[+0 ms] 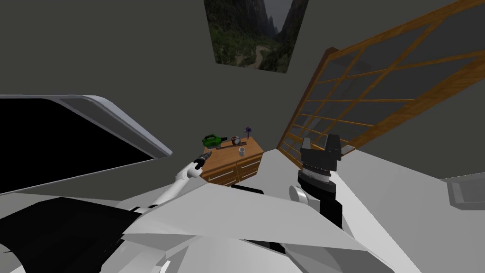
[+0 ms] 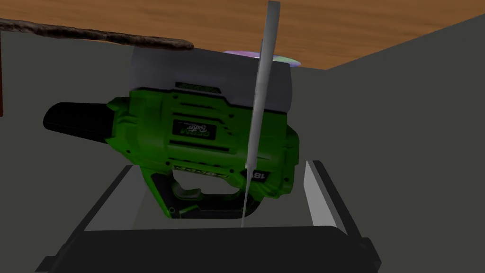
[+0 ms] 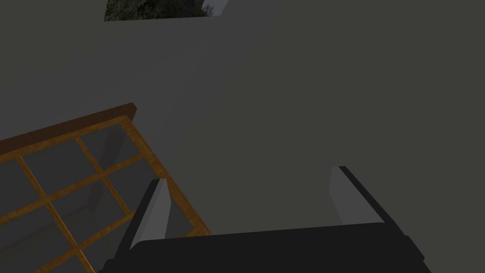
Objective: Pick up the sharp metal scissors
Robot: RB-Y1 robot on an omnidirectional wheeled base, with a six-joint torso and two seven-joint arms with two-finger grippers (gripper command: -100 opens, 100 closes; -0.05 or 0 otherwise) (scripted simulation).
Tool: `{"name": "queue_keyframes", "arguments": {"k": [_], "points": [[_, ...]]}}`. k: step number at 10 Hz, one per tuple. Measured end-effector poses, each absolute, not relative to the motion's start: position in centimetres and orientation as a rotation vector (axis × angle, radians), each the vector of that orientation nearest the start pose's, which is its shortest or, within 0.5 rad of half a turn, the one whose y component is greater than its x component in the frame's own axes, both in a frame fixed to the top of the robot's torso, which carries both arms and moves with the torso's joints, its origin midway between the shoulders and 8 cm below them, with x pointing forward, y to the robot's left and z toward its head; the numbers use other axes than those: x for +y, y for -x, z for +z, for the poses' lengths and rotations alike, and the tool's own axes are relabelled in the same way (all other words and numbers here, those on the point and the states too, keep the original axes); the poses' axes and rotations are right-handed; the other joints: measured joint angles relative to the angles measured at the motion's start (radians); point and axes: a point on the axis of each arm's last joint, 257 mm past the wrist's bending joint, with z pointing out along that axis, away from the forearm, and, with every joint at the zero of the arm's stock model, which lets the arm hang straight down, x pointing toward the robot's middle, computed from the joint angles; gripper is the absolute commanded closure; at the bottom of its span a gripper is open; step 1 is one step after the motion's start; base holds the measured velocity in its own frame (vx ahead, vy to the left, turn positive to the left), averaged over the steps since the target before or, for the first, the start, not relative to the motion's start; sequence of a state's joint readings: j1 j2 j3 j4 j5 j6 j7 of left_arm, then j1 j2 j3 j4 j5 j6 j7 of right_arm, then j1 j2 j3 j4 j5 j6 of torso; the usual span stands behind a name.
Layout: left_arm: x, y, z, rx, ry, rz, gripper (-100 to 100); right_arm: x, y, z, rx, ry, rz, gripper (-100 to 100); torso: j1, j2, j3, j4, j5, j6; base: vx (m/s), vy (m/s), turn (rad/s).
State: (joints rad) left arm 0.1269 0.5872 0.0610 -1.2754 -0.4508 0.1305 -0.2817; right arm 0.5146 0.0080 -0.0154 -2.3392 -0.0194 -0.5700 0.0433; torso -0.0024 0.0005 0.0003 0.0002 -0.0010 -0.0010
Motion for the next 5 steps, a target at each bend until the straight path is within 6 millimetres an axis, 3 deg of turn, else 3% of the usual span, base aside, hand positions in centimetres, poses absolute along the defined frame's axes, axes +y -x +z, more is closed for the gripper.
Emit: {"name": "queue_keyframes", "arguments": {"k": [3,4,5], "points": [[58.2,-42.9,-35.3,1.92,0.513,0.274,-100,-28.3,-31.6,5.9,0.522,-0.563,1.277,0,0.0,0.0,0.0,0.0,0.0,0.0,0.008,-0.027,-0.044],[58.3,-42.8,-35.2,1.922,0.513,0.279,0,-28.3,-31.6,5.9,0.522,-0.563,1.277,0,0.001,0.001,0.0,0.0,0.0,0.0,0.0,0.0,0.0],[58.3,-42.8,-35.2,1.922,0.513,0.279,-100,-28.3,-31.6,5.9,0.522,-0.563,1.277,0,0.002,0.001,0.001,0.0,0.001,0.0,-0.008,0.015,0.176]]}}
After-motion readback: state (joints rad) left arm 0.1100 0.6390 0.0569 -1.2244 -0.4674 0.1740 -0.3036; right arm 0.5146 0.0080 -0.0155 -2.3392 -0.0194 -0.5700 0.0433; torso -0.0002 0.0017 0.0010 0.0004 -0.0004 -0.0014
